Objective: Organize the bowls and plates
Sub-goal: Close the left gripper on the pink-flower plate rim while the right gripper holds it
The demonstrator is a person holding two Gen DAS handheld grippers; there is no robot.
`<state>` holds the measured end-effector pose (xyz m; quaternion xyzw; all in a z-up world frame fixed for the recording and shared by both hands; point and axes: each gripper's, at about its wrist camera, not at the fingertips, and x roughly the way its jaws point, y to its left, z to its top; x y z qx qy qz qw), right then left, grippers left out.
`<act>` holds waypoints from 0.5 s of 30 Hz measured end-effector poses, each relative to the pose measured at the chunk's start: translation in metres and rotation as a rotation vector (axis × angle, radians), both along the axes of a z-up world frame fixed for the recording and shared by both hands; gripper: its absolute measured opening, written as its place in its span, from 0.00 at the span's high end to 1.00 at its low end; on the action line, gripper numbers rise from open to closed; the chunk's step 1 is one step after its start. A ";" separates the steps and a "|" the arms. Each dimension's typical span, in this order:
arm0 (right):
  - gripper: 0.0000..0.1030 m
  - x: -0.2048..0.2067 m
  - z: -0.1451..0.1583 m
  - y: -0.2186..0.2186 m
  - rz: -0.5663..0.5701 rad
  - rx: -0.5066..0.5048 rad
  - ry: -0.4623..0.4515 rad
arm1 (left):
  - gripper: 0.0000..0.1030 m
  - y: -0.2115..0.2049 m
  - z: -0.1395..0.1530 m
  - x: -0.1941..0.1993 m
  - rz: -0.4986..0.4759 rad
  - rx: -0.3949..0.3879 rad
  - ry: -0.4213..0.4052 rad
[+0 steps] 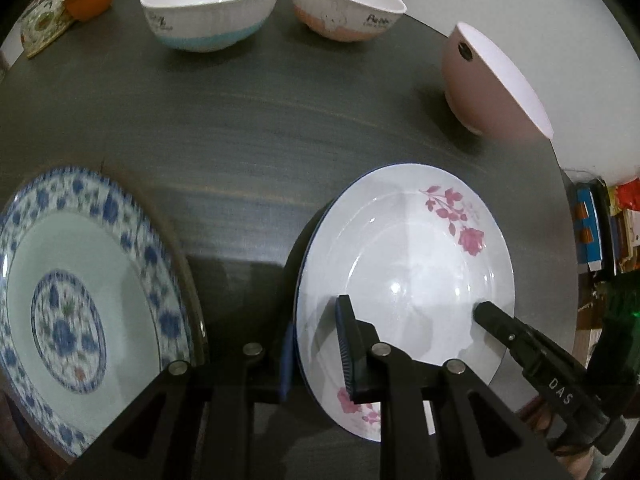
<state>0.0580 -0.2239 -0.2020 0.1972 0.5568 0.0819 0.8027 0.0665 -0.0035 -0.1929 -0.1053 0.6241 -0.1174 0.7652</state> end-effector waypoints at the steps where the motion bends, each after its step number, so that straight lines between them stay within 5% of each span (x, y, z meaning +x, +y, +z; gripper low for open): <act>1: 0.87 -0.005 0.000 0.000 -0.001 0.003 0.002 | 0.81 0.001 0.000 -0.006 -0.002 0.000 0.004; 8: 0.87 -0.028 -0.003 -0.002 -0.004 0.013 0.019 | 0.81 0.011 -0.001 -0.030 -0.015 -0.015 0.018; 15: 0.85 -0.037 -0.005 -0.005 0.000 0.043 0.017 | 0.81 0.018 -0.005 -0.008 0.005 -0.055 0.015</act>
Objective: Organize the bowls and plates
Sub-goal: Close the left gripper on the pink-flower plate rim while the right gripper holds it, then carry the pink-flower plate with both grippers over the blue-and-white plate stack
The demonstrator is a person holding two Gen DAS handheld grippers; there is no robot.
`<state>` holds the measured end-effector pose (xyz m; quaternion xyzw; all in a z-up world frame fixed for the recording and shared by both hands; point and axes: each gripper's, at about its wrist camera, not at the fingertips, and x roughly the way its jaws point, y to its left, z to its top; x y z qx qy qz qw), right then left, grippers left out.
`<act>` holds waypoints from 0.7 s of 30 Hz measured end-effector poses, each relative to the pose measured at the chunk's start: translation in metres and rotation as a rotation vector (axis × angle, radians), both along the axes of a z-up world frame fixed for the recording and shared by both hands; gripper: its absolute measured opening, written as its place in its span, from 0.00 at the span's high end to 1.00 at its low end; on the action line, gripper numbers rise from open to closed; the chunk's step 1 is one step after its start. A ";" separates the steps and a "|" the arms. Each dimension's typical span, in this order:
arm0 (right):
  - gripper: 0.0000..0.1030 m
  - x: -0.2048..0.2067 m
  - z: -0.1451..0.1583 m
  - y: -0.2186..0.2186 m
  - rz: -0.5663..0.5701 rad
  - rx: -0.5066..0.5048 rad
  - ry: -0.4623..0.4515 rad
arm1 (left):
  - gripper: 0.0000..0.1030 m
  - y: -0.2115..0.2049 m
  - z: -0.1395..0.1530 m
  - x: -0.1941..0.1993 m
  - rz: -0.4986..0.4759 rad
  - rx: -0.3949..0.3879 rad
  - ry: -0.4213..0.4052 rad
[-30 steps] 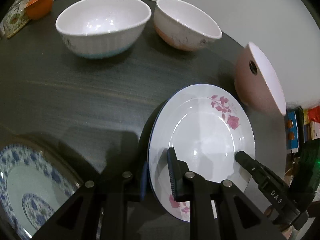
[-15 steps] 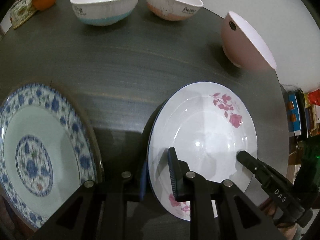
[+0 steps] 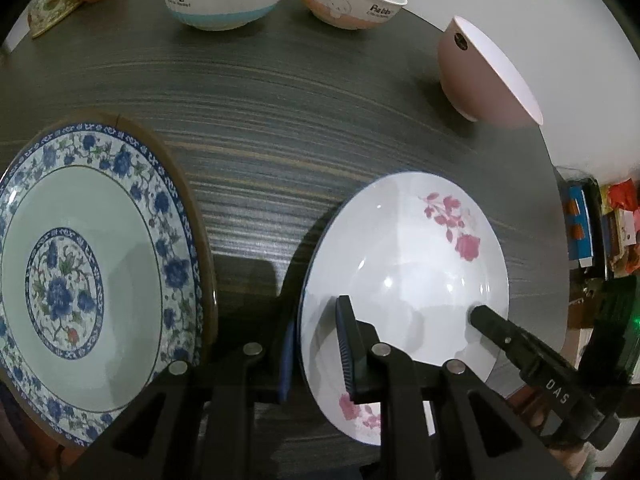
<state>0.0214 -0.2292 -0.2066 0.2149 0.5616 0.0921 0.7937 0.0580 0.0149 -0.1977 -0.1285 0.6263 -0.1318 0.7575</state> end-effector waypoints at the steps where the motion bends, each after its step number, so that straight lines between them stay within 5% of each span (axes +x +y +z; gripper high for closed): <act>1: 0.85 0.001 0.000 0.000 0.001 0.001 0.000 | 0.81 0.001 0.000 0.001 0.000 -0.002 -0.003; 21: 0.89 -0.003 0.007 -0.003 -0.011 -0.015 -0.044 | 0.84 -0.007 0.005 0.012 0.001 -0.019 -0.052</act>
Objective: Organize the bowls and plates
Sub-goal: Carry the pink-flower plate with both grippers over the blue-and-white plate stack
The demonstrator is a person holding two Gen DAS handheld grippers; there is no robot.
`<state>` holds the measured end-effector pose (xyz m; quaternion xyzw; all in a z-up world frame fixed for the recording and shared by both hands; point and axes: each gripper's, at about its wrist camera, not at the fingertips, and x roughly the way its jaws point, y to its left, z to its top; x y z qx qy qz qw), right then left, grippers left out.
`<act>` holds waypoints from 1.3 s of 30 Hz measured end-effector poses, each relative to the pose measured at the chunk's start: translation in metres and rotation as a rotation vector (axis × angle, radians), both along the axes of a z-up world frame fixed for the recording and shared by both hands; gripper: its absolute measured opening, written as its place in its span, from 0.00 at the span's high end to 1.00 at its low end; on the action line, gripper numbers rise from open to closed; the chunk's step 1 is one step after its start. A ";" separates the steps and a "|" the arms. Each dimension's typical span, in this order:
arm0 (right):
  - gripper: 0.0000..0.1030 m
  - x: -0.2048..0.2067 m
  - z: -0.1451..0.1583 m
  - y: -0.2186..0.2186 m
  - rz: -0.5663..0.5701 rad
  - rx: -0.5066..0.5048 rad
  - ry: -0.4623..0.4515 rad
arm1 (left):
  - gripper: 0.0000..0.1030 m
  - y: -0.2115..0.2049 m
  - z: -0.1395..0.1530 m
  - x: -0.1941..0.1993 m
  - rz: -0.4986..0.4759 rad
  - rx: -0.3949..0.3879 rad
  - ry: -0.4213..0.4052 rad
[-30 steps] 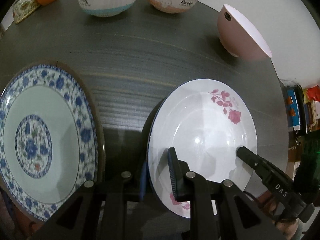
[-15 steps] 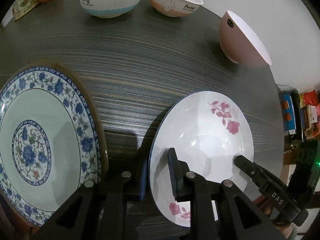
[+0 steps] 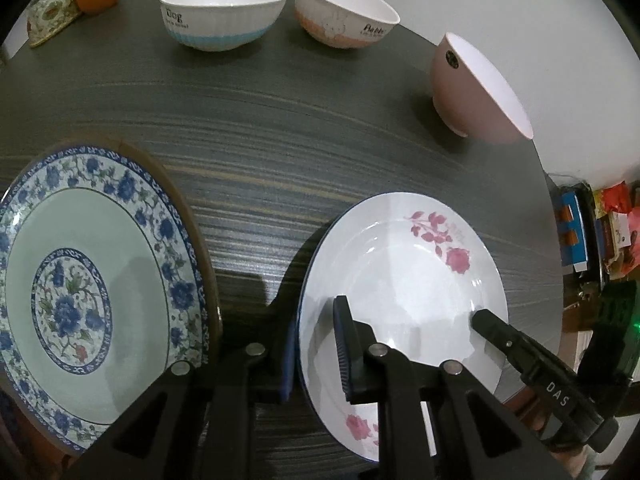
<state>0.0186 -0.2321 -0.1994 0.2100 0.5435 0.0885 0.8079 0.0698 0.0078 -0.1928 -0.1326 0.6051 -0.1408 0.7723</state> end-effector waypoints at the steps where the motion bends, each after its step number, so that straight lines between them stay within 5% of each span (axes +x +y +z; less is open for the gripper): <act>1: 0.89 0.000 0.001 0.000 -0.001 -0.001 -0.002 | 0.84 0.001 0.001 0.000 0.002 0.000 -0.002; 20: 0.89 0.007 0.038 0.030 0.045 0.001 -0.064 | 0.84 0.064 0.038 -0.011 0.088 -0.034 -0.082; 39: 0.89 0.030 0.060 0.121 0.192 0.023 -0.083 | 0.84 0.167 0.044 -0.030 0.298 -0.047 -0.104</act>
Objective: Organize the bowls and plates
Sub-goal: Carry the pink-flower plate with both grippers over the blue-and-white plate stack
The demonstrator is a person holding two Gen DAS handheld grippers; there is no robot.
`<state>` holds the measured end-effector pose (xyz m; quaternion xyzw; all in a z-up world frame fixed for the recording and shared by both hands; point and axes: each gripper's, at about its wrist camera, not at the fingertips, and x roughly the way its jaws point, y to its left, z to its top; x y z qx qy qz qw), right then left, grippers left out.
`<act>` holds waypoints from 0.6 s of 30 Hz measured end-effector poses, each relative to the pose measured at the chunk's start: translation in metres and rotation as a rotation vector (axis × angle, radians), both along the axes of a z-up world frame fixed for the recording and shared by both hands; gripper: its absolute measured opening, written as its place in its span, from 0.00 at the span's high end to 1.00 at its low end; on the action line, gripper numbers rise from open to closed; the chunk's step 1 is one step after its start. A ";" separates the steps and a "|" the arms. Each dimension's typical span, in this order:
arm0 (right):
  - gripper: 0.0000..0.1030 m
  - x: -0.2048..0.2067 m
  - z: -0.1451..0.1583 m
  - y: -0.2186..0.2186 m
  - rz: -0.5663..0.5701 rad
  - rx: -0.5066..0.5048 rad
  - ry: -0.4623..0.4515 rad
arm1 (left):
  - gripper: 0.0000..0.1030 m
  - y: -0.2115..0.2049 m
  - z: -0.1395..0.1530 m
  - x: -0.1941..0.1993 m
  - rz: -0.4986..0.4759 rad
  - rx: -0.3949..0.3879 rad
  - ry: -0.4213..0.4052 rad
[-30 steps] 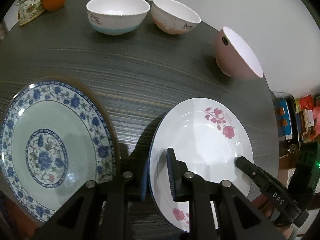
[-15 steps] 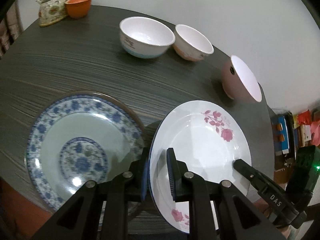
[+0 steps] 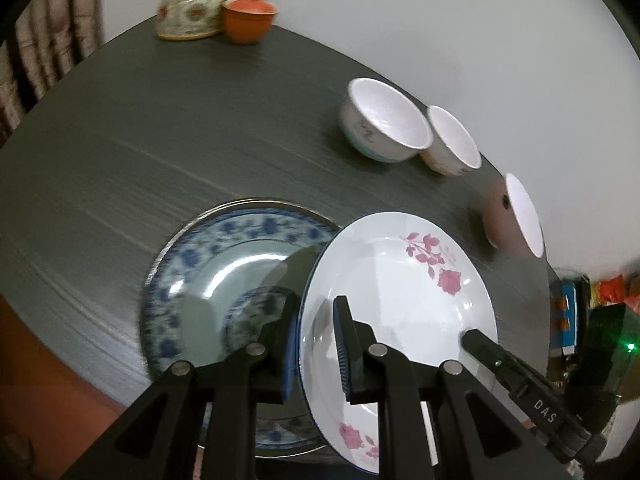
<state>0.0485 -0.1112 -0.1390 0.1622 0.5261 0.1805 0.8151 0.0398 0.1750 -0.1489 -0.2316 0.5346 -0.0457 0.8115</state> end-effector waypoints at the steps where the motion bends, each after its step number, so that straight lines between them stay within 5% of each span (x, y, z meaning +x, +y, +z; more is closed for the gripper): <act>1: 0.89 0.001 0.000 0.006 0.009 -0.004 0.000 | 0.84 0.008 -0.003 -0.003 0.018 -0.008 0.006; 18: 0.88 0.006 -0.023 0.079 0.121 -0.052 0.033 | 0.84 0.058 -0.035 -0.011 0.114 0.008 0.046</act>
